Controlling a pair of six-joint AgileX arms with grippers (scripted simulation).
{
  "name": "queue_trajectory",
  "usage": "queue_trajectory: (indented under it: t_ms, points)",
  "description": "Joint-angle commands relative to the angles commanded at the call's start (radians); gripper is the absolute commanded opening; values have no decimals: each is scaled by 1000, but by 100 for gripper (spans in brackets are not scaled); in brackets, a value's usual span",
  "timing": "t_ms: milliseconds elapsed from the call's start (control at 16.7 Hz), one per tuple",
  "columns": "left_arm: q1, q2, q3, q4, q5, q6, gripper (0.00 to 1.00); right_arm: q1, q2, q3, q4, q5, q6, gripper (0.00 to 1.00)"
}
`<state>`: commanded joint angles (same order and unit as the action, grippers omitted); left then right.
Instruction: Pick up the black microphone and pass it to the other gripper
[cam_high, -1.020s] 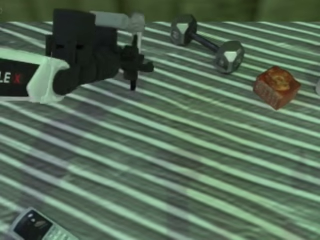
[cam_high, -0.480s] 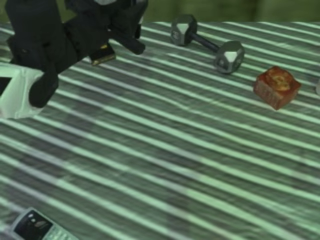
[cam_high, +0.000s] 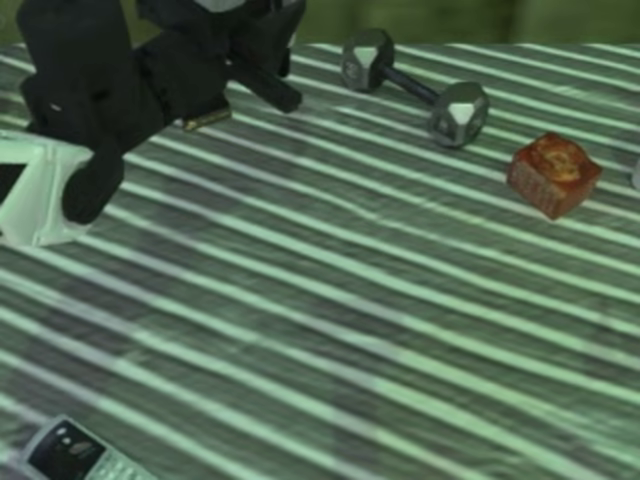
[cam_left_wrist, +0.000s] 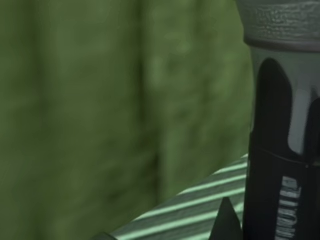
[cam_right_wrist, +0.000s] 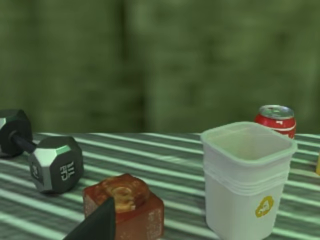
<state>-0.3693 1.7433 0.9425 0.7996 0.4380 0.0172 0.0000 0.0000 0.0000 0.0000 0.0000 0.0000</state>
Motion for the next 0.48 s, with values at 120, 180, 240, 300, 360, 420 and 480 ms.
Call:
queue_trajectory:
  t_ms: [120, 180, 240, 300, 360, 420, 480]
  points:
    - [-58, -51, -32, -5, -64, 0, 0, 0, 0, 0, 0, 0, 0, 100]
    - [-93, -83, -52, -8, -103, -1, 0, 0, 0, 0, 0, 0, 0, 100]
    - [-130, -115, -73, -11, -143, -1, 0, 0, 0, 0, 0, 0, 0, 100]
    - [-167, -148, -93, -14, -183, -2, 0, 0, 0, 0, 0, 0, 0, 100]
    - [-201, -178, -112, -17, -221, -3, 0, 0, 0, 0, 0, 0, 0, 100]
    - [-229, -204, -127, -18, -252, -4, 0, 0, 0, 0, 0, 0, 0, 100]
    - [-250, -223, -138, -19, -273, -4, 0, 0, 0, 0, 0, 0, 0, 100]
